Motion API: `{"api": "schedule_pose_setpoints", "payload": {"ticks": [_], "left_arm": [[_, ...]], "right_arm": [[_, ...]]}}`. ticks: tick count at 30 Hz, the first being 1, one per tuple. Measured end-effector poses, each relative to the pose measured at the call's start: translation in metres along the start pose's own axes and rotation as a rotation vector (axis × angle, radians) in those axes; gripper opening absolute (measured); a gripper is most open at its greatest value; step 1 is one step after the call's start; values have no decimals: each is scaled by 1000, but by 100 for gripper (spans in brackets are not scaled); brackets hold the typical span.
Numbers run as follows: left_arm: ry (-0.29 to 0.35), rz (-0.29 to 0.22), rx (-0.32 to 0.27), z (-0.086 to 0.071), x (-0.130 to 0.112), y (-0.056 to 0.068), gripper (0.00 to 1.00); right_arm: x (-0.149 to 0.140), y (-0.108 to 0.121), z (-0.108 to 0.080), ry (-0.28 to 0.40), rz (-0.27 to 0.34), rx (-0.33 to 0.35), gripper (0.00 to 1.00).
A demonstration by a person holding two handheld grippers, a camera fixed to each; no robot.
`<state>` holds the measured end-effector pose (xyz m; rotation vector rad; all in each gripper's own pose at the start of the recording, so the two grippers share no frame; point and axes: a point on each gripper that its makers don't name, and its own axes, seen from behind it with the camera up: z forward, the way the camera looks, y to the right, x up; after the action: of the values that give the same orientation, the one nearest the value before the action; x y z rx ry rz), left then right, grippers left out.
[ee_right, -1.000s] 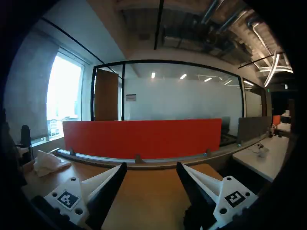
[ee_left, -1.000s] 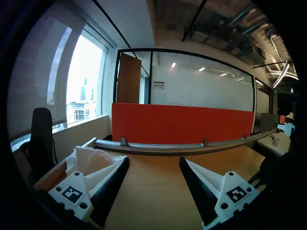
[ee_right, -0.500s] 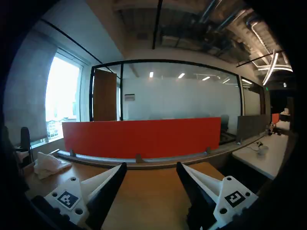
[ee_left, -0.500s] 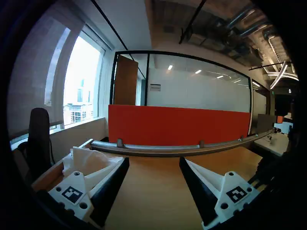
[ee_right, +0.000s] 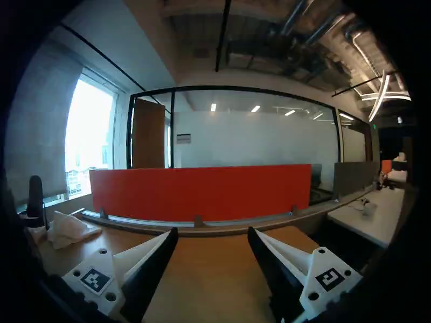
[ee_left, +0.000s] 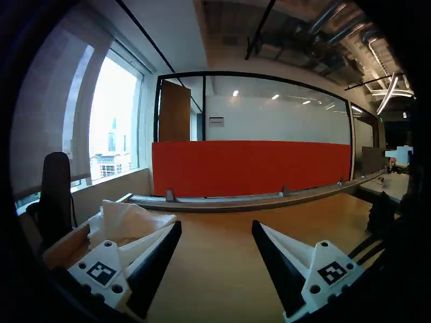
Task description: Fold towel
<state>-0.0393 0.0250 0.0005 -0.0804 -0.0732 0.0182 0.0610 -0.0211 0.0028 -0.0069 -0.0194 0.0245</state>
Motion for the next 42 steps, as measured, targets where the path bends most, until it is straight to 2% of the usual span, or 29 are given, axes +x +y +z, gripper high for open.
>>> {"api": "schedule_pose_setpoints", "payload": {"ticks": [6,12,21,33,42], "left_arm": [[30,-16,17,3,-24,-7,97],[40,-30,33,6,-52,-14,97],[50,-36,47,7,-88,-17,97],[55,-36,52,11,-114,-14,97],[60,-12,55,11,-117,-12,97]], "right_arm": [[-11,-7,0,4,22,0,100],[-20,-11,1,15,8,-8,100],[-33,-10,2,29,6,-25,100],[-45,-8,1,33,-9,-23,100],[-46,-3,-1,34,-4,-23,100]]}}
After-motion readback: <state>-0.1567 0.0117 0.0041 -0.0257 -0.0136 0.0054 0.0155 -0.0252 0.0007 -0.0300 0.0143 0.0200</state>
